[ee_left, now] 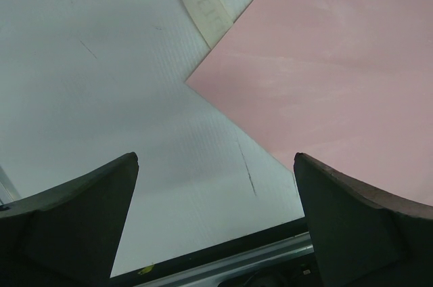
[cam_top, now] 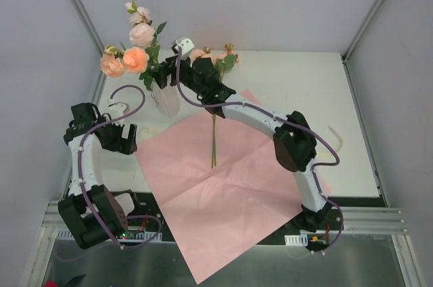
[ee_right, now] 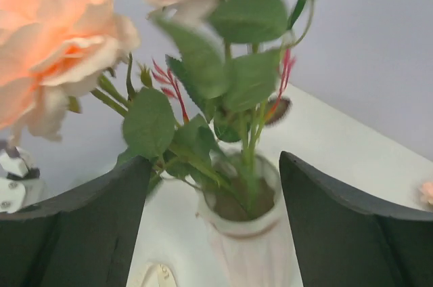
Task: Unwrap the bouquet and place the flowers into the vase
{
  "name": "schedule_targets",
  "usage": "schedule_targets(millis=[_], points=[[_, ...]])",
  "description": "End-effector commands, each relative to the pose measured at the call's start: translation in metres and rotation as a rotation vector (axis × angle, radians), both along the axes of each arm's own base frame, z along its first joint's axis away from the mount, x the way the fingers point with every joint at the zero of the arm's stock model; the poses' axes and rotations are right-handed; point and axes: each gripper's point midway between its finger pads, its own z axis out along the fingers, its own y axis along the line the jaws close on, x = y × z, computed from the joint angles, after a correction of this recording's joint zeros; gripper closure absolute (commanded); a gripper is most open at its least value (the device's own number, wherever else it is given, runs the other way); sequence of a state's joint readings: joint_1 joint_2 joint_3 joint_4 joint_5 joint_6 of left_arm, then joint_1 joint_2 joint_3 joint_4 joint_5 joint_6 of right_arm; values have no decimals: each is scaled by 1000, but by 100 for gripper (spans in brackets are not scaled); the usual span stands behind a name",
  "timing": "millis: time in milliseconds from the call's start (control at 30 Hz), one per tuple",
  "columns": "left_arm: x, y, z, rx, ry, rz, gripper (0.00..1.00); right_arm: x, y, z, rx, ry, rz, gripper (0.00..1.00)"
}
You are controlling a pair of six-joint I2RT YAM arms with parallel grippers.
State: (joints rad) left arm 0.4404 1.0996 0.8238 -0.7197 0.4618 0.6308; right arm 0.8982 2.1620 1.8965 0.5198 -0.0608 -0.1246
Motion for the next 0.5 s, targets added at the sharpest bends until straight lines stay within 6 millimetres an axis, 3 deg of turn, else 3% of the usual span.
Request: schedule_targets(millis=[0, 33, 67, 133, 167, 200, 300, 433, 467], points=[[8, 1, 9, -14, -34, 0, 1, -19, -45, 84, 84, -89, -33, 20], [8, 1, 10, -13, -34, 3, 1, -24, -57, 94, 88, -94, -42, 20], [8, 1, 12, -9, -46, 2, 1, -24, -61, 75, 51, -64, -50, 20], [8, 1, 15, -5, -58, 1, 1, -25, -81, 76, 50, -34, -81, 22], [8, -1, 16, -5, -63, 0, 1, -19, -92, 53, -4, 13, -110, 23], [8, 1, 17, -2, -67, 3, 1, -20, -100, 51, -18, 23, -123, 24], [7, 1, 17, 0, -63, 10, 1, -6, -127, 8, -123, 124, -219, 28], [6, 5, 16, 20, -49, 20, 1, 6, -157, -74, -341, 332, -321, 35], [6, 6, 15, 22, -47, 21, 1, 12, -165, -84, -358, 359, -345, 38]])
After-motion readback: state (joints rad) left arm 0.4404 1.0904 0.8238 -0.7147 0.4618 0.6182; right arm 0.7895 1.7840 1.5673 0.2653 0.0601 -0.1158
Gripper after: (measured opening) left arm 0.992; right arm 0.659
